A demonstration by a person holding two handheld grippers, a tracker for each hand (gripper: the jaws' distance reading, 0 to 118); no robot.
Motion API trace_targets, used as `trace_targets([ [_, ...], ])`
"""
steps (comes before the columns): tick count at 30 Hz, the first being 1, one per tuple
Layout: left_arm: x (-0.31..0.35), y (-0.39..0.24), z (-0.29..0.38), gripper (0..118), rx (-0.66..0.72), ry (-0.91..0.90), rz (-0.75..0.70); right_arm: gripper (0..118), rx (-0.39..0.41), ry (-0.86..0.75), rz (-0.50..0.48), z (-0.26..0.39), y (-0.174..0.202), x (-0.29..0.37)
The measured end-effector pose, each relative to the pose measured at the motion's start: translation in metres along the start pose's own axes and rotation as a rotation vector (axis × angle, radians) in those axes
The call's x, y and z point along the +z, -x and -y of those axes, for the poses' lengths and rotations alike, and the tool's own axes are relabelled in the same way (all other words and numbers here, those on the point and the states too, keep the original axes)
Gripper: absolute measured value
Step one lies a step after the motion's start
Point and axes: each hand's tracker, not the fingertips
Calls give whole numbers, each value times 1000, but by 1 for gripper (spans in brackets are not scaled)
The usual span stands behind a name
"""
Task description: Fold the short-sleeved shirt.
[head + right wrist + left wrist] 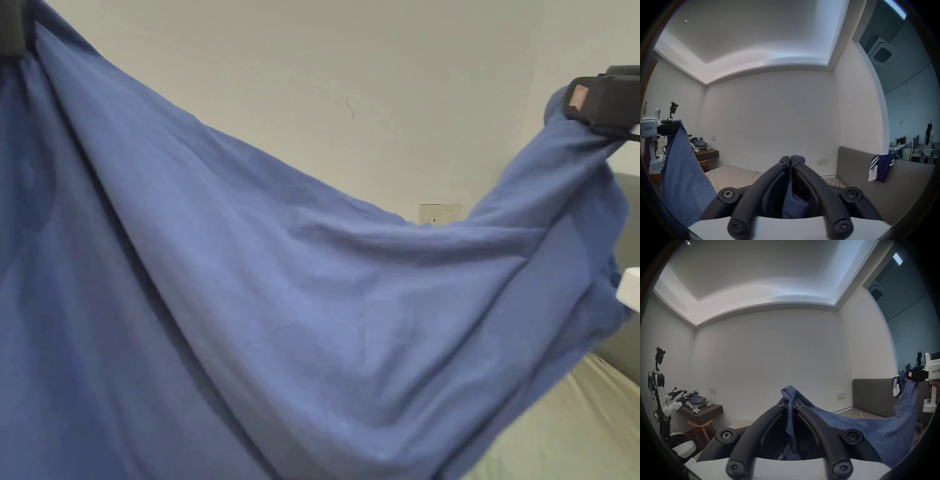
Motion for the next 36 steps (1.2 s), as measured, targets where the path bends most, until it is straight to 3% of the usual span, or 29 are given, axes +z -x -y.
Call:
trace_targets([
  [9, -142, 0, 125, 1, 56, 205, -69, 1, -92, 258, 52, 114, 0, -168],
  [16, -166, -9, 279, 1, 144, 437, -65, 1, -84, 506, 63, 270, 6, -215],
  [24, -73, -16, 417, 1, 214, 688, -34, 1, -168, 757, 44, 423, 16, -133],
  [36, 67, 2, 434, 1, 276, 793, -34, 1, -258, 800, 28, 450, 8, 6],
])
